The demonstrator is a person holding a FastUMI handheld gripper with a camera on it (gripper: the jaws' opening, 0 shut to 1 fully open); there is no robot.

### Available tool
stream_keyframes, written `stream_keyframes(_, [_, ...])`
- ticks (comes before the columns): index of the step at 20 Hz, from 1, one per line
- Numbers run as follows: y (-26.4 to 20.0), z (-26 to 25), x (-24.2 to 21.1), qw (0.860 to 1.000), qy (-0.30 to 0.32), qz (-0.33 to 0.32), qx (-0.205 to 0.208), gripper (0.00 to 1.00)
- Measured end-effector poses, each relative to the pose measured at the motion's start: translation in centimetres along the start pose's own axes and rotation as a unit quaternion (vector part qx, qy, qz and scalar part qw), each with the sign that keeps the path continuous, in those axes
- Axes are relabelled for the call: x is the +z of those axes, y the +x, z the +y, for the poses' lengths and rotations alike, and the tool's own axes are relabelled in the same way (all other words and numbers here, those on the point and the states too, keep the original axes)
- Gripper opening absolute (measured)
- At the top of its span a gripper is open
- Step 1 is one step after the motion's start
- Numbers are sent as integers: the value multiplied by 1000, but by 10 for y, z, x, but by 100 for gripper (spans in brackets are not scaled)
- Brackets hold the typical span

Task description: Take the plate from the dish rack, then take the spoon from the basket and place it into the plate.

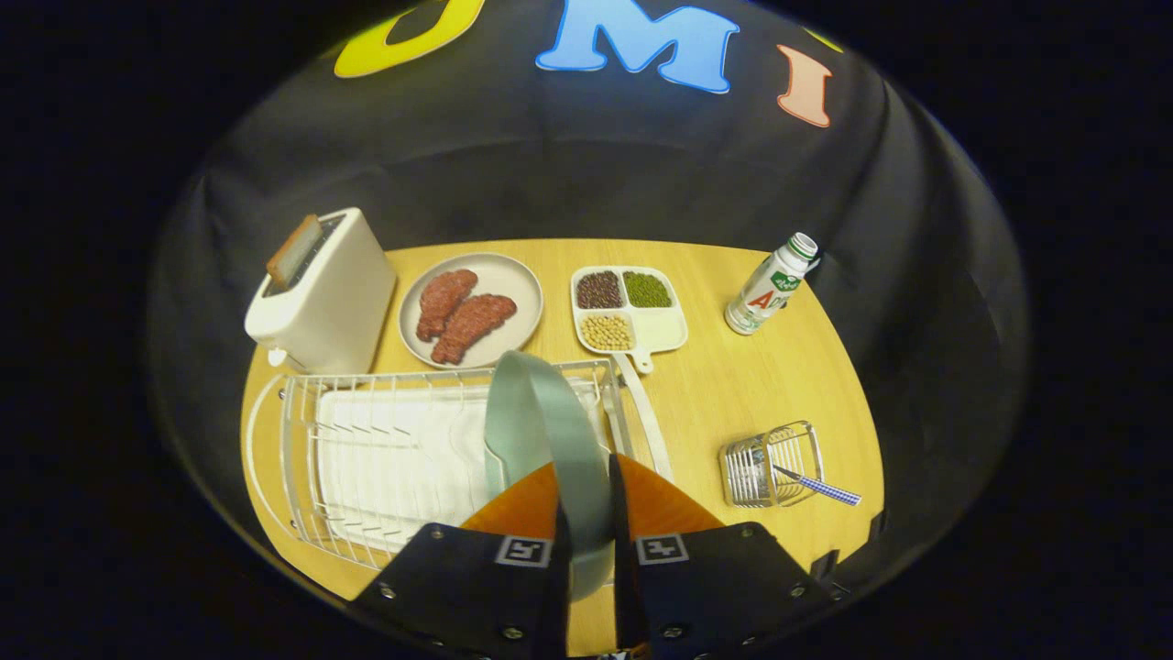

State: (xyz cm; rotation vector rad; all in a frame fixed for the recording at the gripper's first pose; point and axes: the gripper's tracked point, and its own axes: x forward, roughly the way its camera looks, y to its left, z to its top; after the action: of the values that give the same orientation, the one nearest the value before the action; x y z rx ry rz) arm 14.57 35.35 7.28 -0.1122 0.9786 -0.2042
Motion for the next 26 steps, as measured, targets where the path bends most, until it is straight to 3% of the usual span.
stream_keyframes(2, [-21, 6, 6, 999, -36, 6, -8, 13])
stream_keyframes(6, [-31, 12, 16, 998, -39, 6, -58, 13])
stream_keyframes(9, [-42, 21, 28, 992, -78, -12, -99, 13])
stream_keyframes(17, [-47, 25, 37, 989, -86, -18, -116, 13])
stream_keyframes(19, [-58, 22, 54, 986, -96, -47, -129, 13])
stream_keyframes(26, [-102, 36, 84, 992, -75, -89, -40, 13])
